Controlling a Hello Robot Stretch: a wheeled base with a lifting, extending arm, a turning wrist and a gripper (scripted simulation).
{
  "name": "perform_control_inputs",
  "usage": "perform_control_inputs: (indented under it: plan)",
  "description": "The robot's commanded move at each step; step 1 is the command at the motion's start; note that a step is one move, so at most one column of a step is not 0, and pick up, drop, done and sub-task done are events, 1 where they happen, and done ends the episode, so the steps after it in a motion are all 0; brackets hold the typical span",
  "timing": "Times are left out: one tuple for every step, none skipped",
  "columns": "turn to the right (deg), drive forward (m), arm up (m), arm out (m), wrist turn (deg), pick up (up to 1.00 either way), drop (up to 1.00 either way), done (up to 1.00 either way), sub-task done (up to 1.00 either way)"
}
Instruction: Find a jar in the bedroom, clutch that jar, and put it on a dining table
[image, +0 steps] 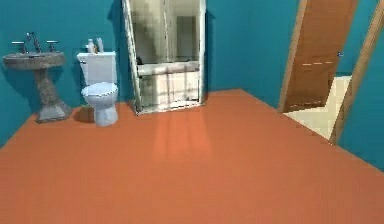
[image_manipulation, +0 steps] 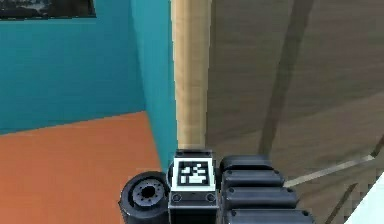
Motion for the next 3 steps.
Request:
perform_control_inputs:
  plan:
    - [0.0, 0.20, 0.00, 0.00, 0.0, 0.00, 0.00, 0.00, 0.00]
    - [30.0, 0.00, 0.00, 0.00, 0.0, 0.00, 0.00, 0.00, 0.00]
    - [0.0, 1.00, 0.00, 0.00, 0.0, 0.00, 0.00, 0.00, 0.00]
